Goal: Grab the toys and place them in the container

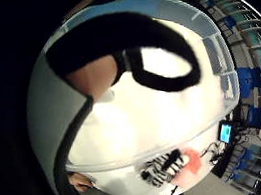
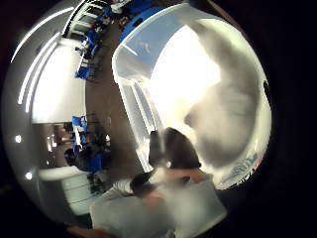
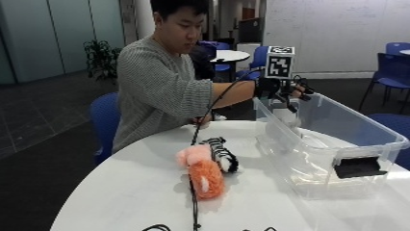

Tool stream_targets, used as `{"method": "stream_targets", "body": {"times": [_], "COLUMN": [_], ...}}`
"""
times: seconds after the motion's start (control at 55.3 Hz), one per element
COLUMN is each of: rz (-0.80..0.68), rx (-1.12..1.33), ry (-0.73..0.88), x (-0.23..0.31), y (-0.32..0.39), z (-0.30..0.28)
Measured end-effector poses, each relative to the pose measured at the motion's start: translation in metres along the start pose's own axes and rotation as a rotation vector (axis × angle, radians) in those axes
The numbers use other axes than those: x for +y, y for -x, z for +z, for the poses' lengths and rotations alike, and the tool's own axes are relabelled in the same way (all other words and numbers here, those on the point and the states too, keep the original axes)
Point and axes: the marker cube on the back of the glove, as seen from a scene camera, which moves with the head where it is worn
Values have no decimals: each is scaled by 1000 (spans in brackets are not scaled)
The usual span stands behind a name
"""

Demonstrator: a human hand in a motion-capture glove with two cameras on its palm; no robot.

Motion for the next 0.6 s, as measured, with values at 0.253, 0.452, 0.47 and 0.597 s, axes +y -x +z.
{"method": "stream_targets", "body": {"times": [0.253, 0.452, 0.47, 0.597], "rz": [-33, -81, -89, -87], "rx": [27, -68, -62, -11], "ry": [-22, -66, -77, -162], "x": [14, 81, 92, 182], "y": [-1, -29, -34, -86], "z": [-9, -38, -41, -59]}}
